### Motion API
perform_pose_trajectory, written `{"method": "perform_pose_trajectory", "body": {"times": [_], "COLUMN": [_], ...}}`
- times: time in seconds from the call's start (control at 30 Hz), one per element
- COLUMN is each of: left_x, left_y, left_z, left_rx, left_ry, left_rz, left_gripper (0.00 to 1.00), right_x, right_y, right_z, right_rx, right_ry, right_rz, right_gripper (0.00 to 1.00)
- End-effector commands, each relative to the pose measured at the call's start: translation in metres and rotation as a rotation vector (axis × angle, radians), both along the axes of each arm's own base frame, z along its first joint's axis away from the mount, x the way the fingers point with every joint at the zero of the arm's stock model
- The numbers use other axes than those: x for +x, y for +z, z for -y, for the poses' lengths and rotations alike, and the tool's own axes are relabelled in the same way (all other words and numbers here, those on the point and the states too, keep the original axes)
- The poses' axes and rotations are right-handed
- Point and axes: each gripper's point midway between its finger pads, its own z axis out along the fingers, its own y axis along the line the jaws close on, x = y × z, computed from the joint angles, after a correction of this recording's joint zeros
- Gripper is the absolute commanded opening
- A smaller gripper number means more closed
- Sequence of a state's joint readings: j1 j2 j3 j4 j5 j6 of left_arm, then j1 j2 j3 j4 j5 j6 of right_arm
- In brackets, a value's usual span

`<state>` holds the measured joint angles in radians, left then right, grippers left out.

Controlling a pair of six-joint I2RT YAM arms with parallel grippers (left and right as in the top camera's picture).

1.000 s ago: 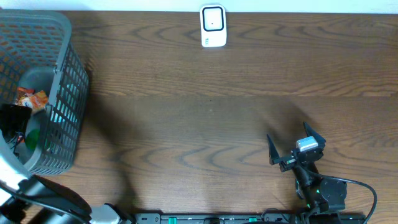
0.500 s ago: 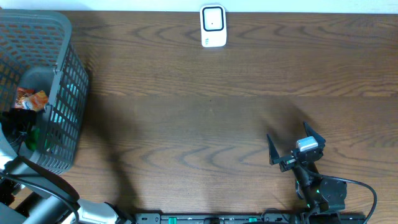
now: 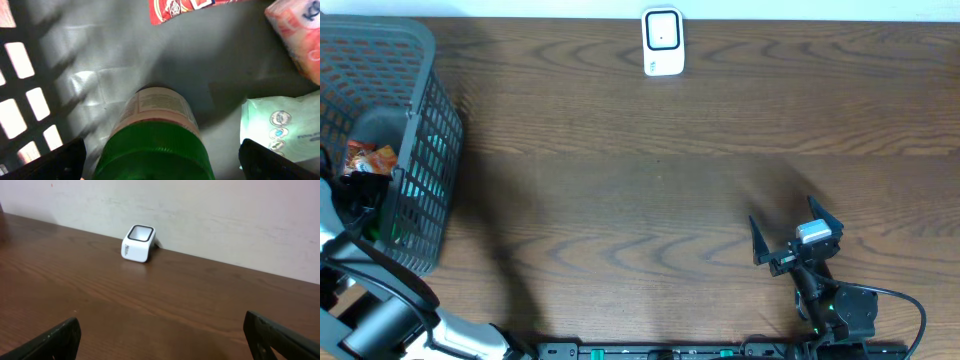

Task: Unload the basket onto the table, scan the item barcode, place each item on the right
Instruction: 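Reach the left gripper into the basket and grasp the green-lidded jar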

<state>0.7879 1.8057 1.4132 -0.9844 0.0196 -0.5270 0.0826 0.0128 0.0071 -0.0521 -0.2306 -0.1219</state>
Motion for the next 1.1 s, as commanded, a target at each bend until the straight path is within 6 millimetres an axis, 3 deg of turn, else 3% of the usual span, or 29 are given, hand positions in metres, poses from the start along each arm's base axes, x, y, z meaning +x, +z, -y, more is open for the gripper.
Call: {"method": "perform_pose_trajectory", "body": {"times": [0.0, 0.53, 0.6, 0.77, 0.9, 1.07], "left_x": [-0.001, -0.011, -0.012, -0.016, -0.017, -0.015], "left_y": [-0.009, -0.051, -0.052, -0.053, -0.052, -0.044], "left_z": [-0.001, 0.009, 0.01, 0.014, 0.015, 0.014], "left_rx": [-0.009, -0.105, -0.111, -0.125, -0.13, -0.115], "left_ry": [0.001, -0.038, -0.038, -0.038, -0.038, -0.038], "left_rz": [-0.028, -0.125, -0.131, -0.144, -0.148, -0.127], "left_gripper": [0.98, 0.98, 0.87, 0.73, 0.67, 0.65], "right_x": [-0.001, -0.001, -0.001, -0.001, -0.001, -0.001], "right_y": [-0.001, -0.001, -0.001, -0.001, -0.001, -0.001], "right_z": [-0.002, -0.002, -0.002, -0.002, -0.002, -0.002], "right_rx": [-0.007, -0.007, -0.007, -0.007, -0.007, -0.007], "right_ry": [0.006, 0.006, 0.006, 0.006, 0.006, 0.006], "right_rz": [0.001, 0.001, 0.001, 0.001, 0.001, 0.001], "right_gripper": [0.99, 0.99, 0.99, 0.99, 0.99, 0.99]}}
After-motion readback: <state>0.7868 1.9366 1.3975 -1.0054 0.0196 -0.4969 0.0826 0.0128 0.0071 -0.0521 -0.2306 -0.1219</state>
